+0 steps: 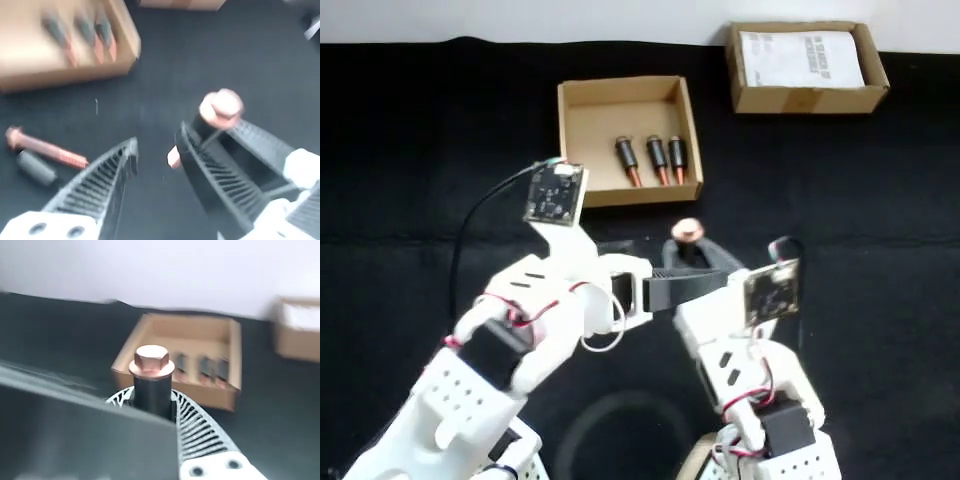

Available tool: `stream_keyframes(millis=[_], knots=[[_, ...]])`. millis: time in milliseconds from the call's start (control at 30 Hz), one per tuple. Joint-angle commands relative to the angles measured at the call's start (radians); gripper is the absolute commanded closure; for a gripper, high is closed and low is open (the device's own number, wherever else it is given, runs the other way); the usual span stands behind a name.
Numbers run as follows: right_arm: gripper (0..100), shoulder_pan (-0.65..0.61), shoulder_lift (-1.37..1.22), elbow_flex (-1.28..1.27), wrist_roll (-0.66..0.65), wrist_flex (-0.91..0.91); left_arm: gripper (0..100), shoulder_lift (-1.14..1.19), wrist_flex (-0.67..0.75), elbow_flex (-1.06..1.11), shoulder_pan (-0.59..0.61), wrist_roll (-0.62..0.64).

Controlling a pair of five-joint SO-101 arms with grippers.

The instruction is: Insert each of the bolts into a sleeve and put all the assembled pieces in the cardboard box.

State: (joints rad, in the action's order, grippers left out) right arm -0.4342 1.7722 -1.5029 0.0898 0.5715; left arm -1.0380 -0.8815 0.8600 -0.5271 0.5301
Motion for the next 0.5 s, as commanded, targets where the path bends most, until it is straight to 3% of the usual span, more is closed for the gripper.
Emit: stream_keyframes(millis=[0,133,267,367,467], knots=[[99.2,0.111,-0.110,0.091,0.003,-0.093,49,-0.065,0.005,-0.076,0.076,-0.005],[99.2,0.223,-0.384,0.262,0.084,-0.228,49,-0.111,-0.003,-0.065,0.214,-0.005],[99.2,0.239,-0.763,0.552,0.112,-0.234,53,-0.117,-0.011,-0.013,0.354,-0.006],[99.2,0.236,-1.070,0.811,0.114,-0.232,66,-0.117,-0.023,0.081,0.424,-0.009],[99.2,0.232,-1.371,1.084,0.114,-0.232,86,-0.117,-0.017,0.194,0.479,-0.011]])
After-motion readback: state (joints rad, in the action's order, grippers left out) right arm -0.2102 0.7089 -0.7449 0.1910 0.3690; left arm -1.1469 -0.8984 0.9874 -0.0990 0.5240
